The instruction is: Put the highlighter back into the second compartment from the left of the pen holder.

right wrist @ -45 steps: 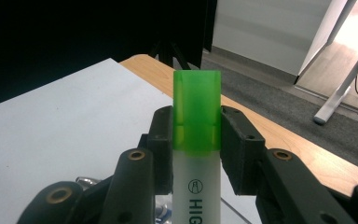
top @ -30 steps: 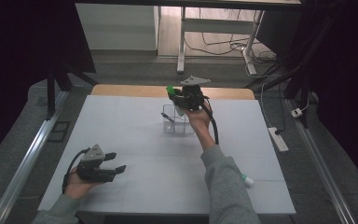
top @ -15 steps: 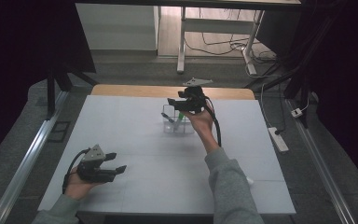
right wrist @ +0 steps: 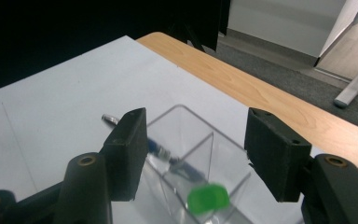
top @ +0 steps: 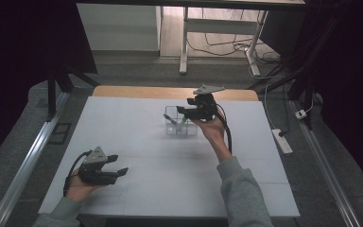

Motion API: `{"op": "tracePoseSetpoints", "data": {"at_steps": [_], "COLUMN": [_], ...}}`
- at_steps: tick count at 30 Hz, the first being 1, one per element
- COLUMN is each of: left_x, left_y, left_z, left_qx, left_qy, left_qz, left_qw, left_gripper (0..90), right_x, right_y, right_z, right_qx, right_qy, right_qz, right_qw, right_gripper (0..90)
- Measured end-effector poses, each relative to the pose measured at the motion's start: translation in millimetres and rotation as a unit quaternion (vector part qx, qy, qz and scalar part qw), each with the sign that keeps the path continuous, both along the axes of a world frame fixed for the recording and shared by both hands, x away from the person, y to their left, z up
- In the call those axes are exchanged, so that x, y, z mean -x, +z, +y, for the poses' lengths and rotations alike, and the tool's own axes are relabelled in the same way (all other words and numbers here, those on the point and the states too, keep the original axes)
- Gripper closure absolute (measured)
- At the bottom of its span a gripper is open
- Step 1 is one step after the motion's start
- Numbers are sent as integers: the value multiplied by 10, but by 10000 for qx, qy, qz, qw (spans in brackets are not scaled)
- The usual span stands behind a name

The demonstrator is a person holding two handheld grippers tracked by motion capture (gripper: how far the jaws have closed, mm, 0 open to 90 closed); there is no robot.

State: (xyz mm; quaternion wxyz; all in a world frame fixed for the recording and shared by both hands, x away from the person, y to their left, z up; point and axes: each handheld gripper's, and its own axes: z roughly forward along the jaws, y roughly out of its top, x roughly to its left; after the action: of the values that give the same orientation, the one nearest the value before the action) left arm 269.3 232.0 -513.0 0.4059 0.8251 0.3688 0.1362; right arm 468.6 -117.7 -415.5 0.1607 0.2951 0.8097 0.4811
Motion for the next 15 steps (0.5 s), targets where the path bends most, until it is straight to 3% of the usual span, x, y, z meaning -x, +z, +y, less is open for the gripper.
{"op": "tracePoseSetpoints", "data": {"at_steps": [15], "left_x": [0], "left_y": [-1], "left_z": [13], "left_qx": [4], "left_qy": [36], "left_qz": [-9], "left_qw": [10000], "left_gripper": [318], "right_x": [447], "right_y": [-66], "right_z": [-454], "right_qx": [178], "right_qy": [11], "right_qz": [81], "right_qw": [9998], "right_gripper": [395]}}
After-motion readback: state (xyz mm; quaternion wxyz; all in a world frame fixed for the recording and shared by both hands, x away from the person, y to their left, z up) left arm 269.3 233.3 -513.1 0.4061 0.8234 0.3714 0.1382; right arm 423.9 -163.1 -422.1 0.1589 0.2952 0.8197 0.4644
